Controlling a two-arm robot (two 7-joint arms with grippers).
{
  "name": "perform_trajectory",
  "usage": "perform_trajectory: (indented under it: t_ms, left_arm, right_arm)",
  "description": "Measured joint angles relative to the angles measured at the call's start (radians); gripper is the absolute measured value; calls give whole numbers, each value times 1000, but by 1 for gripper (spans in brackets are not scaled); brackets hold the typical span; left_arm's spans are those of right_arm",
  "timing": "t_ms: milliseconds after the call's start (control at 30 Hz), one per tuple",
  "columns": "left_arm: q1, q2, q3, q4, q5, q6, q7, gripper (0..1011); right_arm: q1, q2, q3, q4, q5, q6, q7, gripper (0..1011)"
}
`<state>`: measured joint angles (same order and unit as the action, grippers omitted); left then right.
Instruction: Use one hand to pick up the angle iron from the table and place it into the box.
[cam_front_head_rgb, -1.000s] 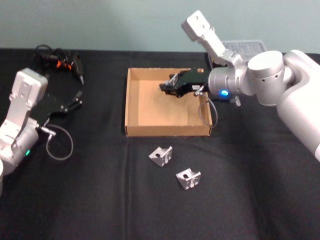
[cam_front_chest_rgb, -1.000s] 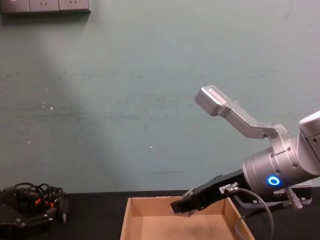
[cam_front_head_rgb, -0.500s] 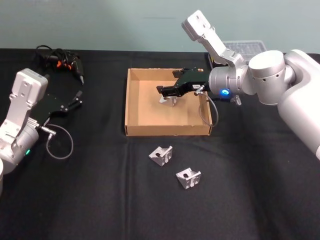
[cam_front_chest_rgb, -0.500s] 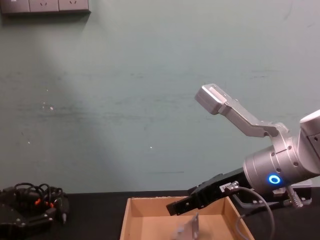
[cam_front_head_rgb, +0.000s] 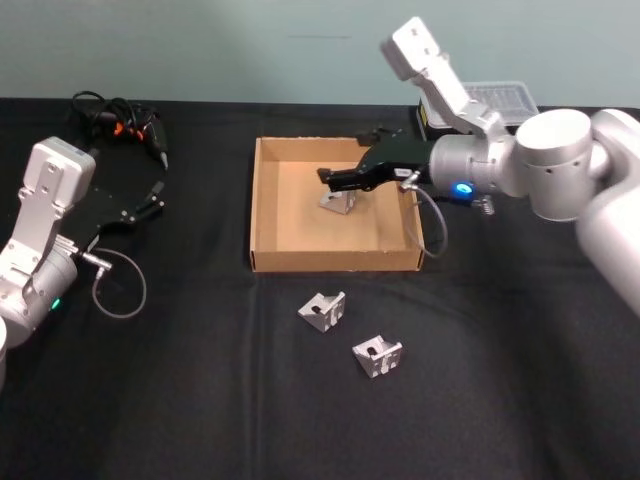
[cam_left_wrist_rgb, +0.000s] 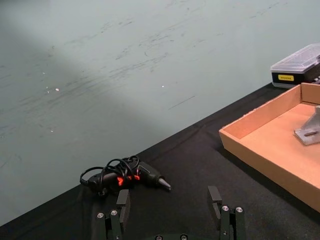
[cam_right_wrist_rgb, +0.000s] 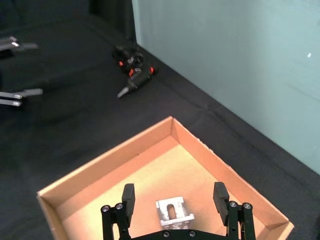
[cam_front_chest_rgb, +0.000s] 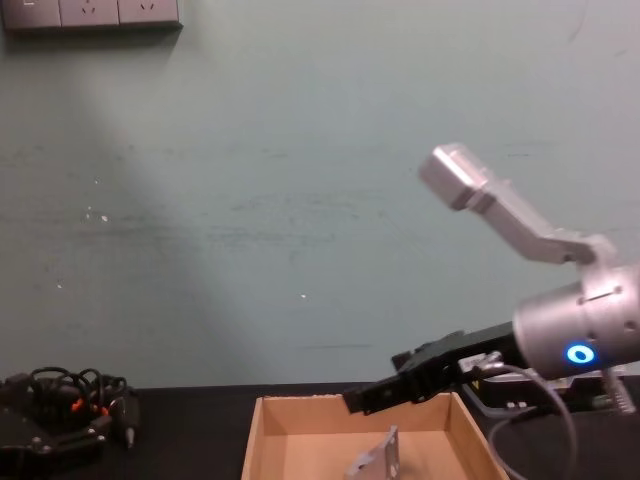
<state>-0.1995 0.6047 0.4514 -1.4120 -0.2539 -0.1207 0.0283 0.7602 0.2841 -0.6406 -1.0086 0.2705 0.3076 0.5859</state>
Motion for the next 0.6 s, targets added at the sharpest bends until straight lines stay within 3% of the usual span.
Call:
perform_trajectory:
  t_ms: [300, 500, 600]
  left_arm:
    - [0, 0, 0, 0, 0, 0, 0, 1011]
    - [0, 0, 0, 0, 0, 0, 0, 1011]
    - [0, 0, 0, 0, 0, 0, 0, 1011]
  right_arm:
    - [-186, 156, 81, -308, 56, 10, -11, 1000]
    - [-293, 258, 120, -441, 94, -25, 4, 1000]
    - [-325, 289, 129, -473, 103, -47, 14, 1000]
